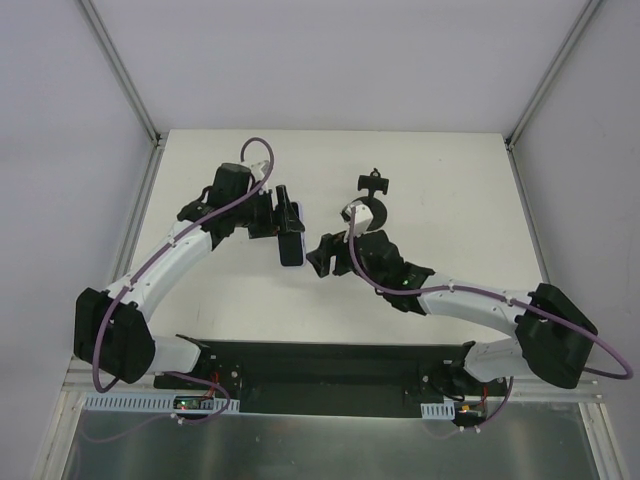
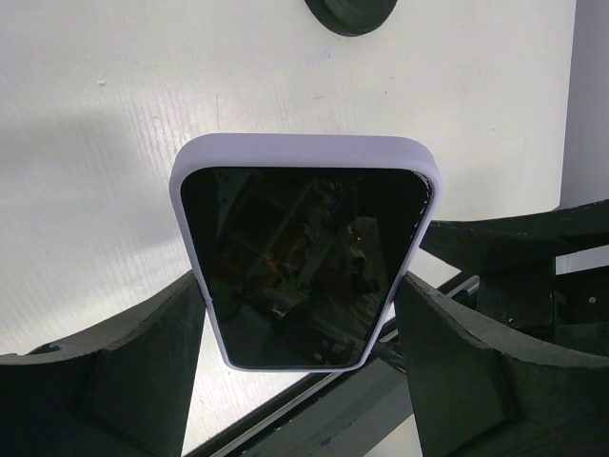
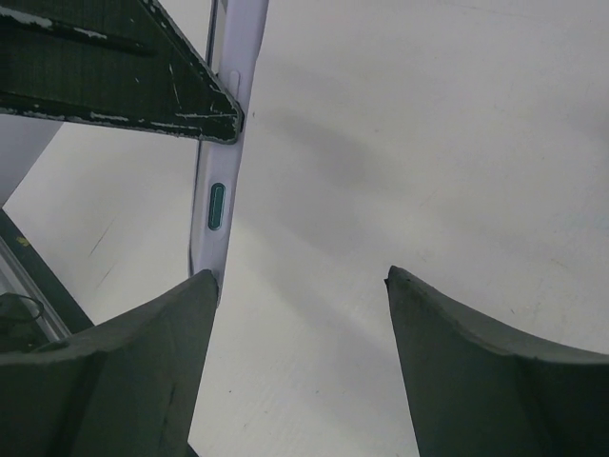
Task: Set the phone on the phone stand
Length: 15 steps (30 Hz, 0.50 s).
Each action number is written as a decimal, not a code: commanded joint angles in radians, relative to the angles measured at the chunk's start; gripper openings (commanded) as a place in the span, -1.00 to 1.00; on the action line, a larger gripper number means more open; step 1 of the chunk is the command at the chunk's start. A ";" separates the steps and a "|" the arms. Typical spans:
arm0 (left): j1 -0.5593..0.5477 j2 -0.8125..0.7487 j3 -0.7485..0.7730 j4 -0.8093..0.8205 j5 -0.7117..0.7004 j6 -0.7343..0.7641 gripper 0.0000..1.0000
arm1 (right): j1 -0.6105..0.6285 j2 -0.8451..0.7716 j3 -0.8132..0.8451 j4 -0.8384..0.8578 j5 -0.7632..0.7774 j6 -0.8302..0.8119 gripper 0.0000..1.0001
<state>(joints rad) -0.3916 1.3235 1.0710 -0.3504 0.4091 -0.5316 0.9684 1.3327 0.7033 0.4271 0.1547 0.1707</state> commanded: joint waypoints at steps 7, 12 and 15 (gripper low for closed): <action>-0.010 -0.036 -0.074 0.108 0.059 -0.044 -1.00 | 0.015 -0.067 -0.021 0.093 0.054 0.004 0.61; -0.010 -0.040 -0.074 0.113 0.066 -0.041 -1.00 | 0.018 -0.004 0.039 0.087 -0.131 -0.036 0.87; -0.010 -0.038 -0.071 0.114 0.083 -0.038 -1.00 | 0.033 0.060 0.097 0.084 -0.123 -0.036 0.87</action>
<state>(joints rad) -0.3939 1.3235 0.9829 -0.3073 0.4385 -0.5533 0.9829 1.3323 0.7136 0.4671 0.0944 0.1558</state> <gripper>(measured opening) 0.706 0.935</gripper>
